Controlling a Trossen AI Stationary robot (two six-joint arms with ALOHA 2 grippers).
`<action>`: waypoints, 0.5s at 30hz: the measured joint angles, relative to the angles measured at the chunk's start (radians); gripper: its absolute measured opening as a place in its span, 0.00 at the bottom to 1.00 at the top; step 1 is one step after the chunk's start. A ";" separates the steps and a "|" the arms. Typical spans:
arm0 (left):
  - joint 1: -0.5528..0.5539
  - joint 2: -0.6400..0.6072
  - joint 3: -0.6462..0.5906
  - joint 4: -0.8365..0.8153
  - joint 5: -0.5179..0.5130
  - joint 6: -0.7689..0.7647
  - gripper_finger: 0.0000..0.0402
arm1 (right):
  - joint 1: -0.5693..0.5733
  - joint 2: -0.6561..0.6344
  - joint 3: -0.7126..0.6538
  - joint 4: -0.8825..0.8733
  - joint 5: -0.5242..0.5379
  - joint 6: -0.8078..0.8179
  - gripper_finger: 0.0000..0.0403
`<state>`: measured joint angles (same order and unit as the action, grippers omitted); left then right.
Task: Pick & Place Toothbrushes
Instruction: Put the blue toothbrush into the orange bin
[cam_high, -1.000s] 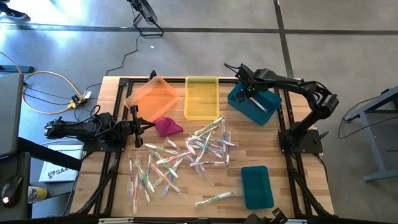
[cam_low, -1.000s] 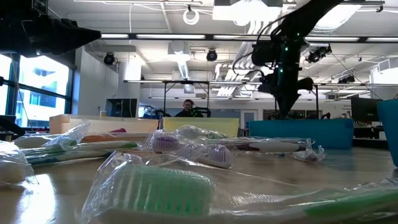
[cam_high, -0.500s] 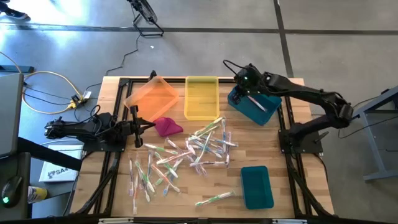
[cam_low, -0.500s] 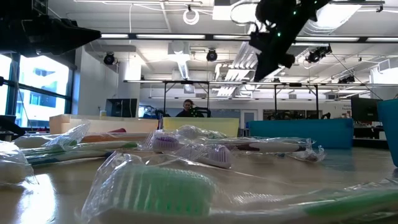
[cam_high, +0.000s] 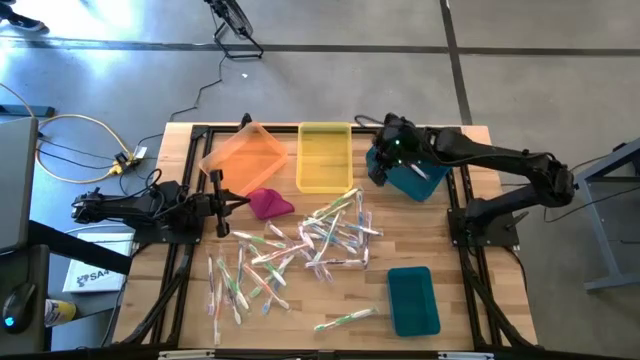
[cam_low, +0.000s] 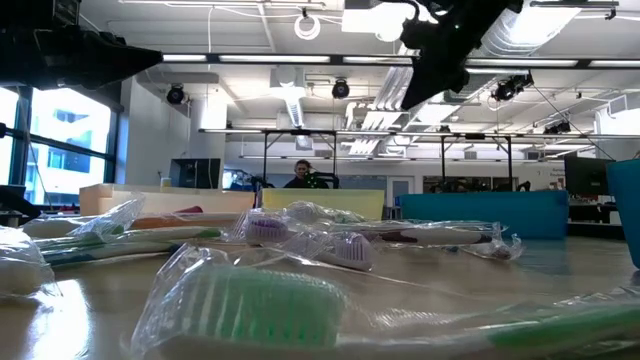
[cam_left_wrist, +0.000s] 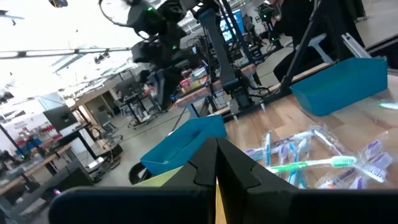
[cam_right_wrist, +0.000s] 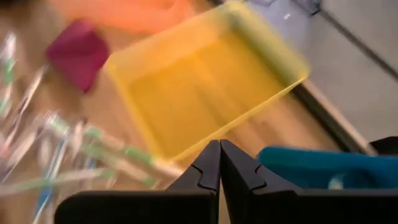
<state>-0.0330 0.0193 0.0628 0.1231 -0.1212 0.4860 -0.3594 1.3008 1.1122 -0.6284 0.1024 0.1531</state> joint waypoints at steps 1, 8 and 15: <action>0.000 0.000 0.000 -0.002 0.001 -0.008 0.00 | 0.016 0.000 0.000 -0.020 -0.007 0.006 0.01; 0.000 0.000 0.000 -0.018 0.001 -0.024 0.00 | 0.135 0.001 0.000 -0.048 -0.007 0.037 0.01; 0.000 0.000 0.000 -0.022 -0.005 -0.065 0.00 | 0.221 0.001 0.000 0.043 -0.002 0.055 0.01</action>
<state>-0.0330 0.0193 0.0628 0.1007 -0.1258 0.4210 -0.1388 1.3022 1.1120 -0.5855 0.1007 0.2086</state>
